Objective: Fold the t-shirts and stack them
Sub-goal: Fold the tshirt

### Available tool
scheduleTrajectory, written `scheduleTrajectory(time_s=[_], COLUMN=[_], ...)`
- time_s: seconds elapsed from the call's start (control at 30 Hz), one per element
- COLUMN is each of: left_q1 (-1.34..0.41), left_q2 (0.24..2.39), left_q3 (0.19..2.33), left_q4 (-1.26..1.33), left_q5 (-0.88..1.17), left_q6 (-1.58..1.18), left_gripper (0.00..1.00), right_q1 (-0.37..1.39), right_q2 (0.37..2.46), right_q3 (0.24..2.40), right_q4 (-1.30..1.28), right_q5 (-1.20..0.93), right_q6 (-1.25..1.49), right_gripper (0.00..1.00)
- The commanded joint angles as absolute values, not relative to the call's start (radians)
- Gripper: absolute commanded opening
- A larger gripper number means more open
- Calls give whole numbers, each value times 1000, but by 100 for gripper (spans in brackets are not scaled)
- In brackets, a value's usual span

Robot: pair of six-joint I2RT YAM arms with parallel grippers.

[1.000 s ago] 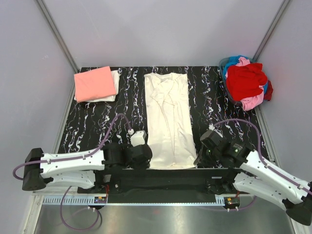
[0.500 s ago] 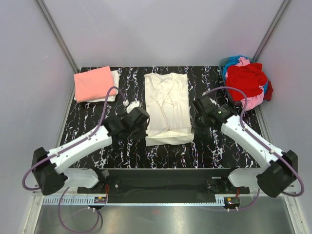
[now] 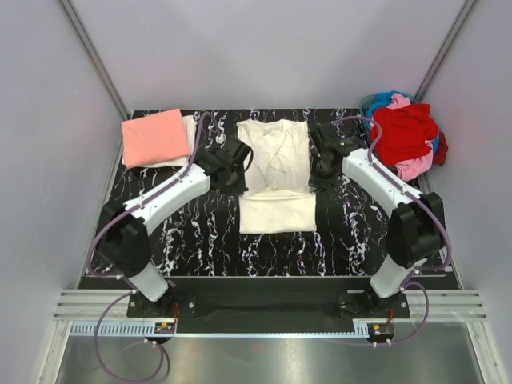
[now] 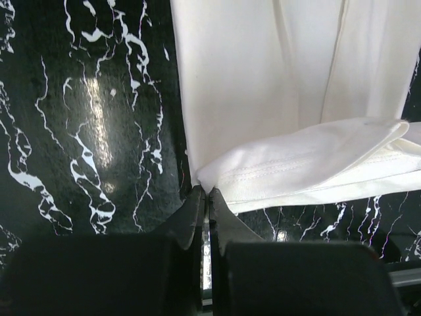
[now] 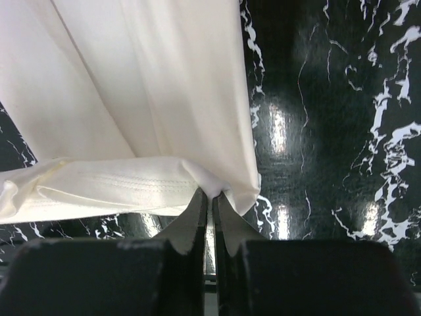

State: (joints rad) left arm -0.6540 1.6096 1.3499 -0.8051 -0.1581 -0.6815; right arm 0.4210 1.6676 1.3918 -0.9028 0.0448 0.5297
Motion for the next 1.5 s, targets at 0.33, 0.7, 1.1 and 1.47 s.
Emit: scheduleTrajectory(time_s=[0.33,0.7,1.1,1.47], left_q1=[-548,-491,-356,-388], left_q2=[1801,1957,2183,1830], left_q3=[1551,1609,1949,1682], left_q4=[-785,-761,-899,-733], left_q5=[-64,-9,104,35], left_q6=[-563,-542,-498,-515], left_gripper=[0,5,60,63], right_q1=[354,325,216,184], right_q2=[1870,2043,2359,1881], right_q3=[1603,1719,2229,1683], right_q4=[-907,-914,-1132,-778], right_q5=[17,6,-44,-248], right_q6=[431,407,382,425], right_gripper=[0,0,78,69])
